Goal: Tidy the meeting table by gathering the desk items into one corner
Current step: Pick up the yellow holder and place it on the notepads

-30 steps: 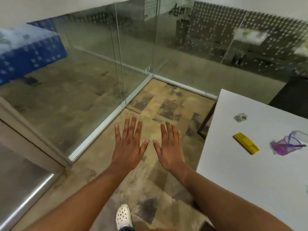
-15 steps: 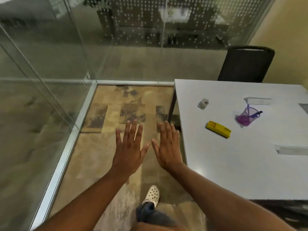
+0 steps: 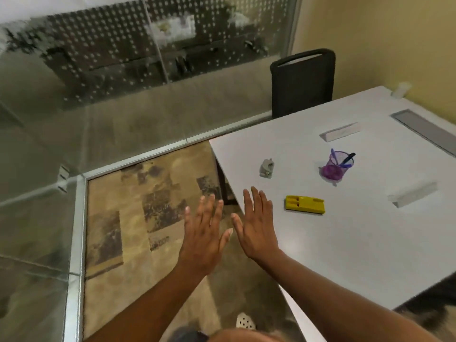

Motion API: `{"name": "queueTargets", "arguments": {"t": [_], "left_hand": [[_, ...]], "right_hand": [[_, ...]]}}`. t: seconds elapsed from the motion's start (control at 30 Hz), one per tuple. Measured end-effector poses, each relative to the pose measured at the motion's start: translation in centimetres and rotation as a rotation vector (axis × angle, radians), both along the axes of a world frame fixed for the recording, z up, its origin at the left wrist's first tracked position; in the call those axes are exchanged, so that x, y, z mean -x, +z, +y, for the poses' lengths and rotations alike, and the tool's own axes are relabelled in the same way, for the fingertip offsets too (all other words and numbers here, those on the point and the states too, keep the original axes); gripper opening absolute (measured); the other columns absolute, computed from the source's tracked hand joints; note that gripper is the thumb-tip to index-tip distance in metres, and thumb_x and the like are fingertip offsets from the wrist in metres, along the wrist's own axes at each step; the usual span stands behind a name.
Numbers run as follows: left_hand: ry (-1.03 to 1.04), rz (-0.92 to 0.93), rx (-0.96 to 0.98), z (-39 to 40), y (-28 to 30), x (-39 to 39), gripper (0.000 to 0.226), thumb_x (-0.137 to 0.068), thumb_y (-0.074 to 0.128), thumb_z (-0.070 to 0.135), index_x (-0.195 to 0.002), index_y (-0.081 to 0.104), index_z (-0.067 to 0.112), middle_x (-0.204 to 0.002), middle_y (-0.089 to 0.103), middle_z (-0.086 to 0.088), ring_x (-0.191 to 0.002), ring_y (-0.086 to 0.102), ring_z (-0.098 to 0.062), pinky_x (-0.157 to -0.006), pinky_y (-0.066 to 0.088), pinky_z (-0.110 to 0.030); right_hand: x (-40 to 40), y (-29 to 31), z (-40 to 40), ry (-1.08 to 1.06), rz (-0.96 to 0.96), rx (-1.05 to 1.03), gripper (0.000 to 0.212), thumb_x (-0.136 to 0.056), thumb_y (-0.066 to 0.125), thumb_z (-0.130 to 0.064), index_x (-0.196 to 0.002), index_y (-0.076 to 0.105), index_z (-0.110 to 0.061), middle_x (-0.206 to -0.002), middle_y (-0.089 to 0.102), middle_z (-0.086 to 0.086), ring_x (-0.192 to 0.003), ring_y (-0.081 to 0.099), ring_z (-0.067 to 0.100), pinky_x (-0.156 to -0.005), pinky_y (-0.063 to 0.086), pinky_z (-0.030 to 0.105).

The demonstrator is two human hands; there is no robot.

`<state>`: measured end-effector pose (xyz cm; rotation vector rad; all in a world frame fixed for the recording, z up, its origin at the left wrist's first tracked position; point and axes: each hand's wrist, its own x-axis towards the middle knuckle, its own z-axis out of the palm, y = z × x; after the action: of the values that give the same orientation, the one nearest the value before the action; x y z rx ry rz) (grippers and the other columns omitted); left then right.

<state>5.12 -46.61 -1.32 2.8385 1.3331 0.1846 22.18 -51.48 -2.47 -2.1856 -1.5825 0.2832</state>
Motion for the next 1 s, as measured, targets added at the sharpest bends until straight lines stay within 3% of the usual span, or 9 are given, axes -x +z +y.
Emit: {"name": "queueTargets", "arguments": {"t": [0.2, 0.27, 0.37, 0.5, 0.6, 0.73, 0.87, 1.0], "left_hand": [[-0.215, 0.018, 0.099, 6.1, -2.5, -7.1, 0.077, -0.107, 0.016, 0.064, -0.169, -0.005, 0.024, -0.178, -0.014, -0.005, -0.164, -0.01, -0.029, -0.131, 0.001, -0.061], [-0.289, 0.01, 0.116, 8.3, -3.4, -9.6, 0.077, -0.107, 0.021, 0.065, -0.168, -0.006, 0.027, -0.177, -0.017, -0.003, -0.164, -0.014, -0.027, -0.13, -0.004, -0.06], [-0.408, -0.009, 0.157, 11.8, -3.8, -12.4, 0.081, -0.107, 0.032, 0.067, -0.169, 0.0, 0.027, -0.177, -0.017, -0.002, -0.163, -0.016, -0.026, -0.131, -0.014, -0.055], [-0.561, -0.077, 0.136, 16.8, -3.4, -16.0, 0.08, -0.104, 0.033, 0.065, -0.169, 0.021, 0.019, -0.178, 0.007, -0.012, -0.164, 0.01, -0.034, -0.13, 0.016, -0.063], [-0.669, -0.075, 0.136, 19.5, -3.2, -18.7, 0.081, -0.103, 0.037, 0.064, -0.168, 0.025, 0.017, -0.177, 0.011, -0.014, -0.163, 0.014, -0.036, -0.128, 0.02, -0.063], [-0.796, -0.062, 0.239, 19.8, -4.3, -21.1, 0.08, -0.105, 0.046, 0.06, -0.169, 0.019, 0.021, -0.177, 0.002, -0.008, -0.162, 0.006, -0.033, -0.126, 0.018, -0.057], [-0.933, 0.11, 0.395, 19.9, -6.3, -23.6, 0.086, -0.105, 0.041, 0.064, -0.168, -0.009, 0.034, -0.176, -0.02, 0.002, -0.166, -0.001, -0.028, -0.131, 0.018, -0.051], [-0.961, 0.279, 0.52, 19.3, -7.3, -25.9, 0.089, -0.104, 0.048, 0.062, -0.168, -0.006, 0.033, -0.179, -0.004, 0.001, -0.164, 0.015, -0.027, -0.127, 0.03, -0.046]], "right_hand": [[-4.2, -2.3, 1.0, -0.237, -0.014, 0.117, 0.079, -0.102, 0.004, -0.067, -0.168, -0.006, -0.024, -0.175, -0.018, 0.003, -0.162, -0.019, 0.025, -0.132, -0.001, 0.048], [-5.5, -2.8, 1.5, -0.295, -0.032, 0.13, 0.084, -0.098, -0.006, -0.07, -0.168, -0.003, -0.022, -0.175, -0.015, 0.005, -0.163, -0.014, 0.027, -0.133, 0.0, 0.048], [-7.0, -3.1, 2.5, -0.401, -0.042, 0.182, 0.078, -0.105, 0.007, -0.065, -0.168, 0.001, -0.02, -0.175, -0.012, 0.007, -0.163, -0.01, 0.03, -0.133, 0.0, 0.048], [-8.3, -3.0, 4.1, -0.565, -0.065, 0.209, 0.074, -0.108, 0.023, -0.061, -0.168, 0.002, -0.024, -0.176, -0.011, 0.003, -0.163, -0.009, 0.027, -0.133, -0.003, 0.047], [-8.8, -2.7, 5.1, -0.676, -0.046, 0.19, 0.072, -0.107, 0.019, -0.062, -0.168, 0.004, -0.025, -0.177, -0.004, 0.002, -0.164, -0.004, 0.027, -0.133, 0.002, 0.049], [-8.2, -3.4, 4.5, -0.803, 0.014, 0.221, 0.072, -0.109, 0.024, -0.058, -0.165, -0.008, -0.026, -0.174, -0.017, 0.002, -0.163, -0.012, 0.025, -0.133, -0.004, 0.045], [-10.0, -3.7, 4.0, -0.908, 0.11, 0.237, 0.077, -0.109, 0.041, -0.047, -0.167, -0.003, -0.022, -0.176, -0.008, 0.006, -0.164, -0.003, 0.026, -0.133, 0.004, 0.04], [-12.4, -4.9, 2.7, -0.984, 0.237, 0.215, 0.073, -0.107, 0.051, -0.026, -0.167, 0.011, -0.017, -0.174, 0.01, 0.008, -0.161, 0.011, 0.026, -0.127, 0.022, 0.033]]}}
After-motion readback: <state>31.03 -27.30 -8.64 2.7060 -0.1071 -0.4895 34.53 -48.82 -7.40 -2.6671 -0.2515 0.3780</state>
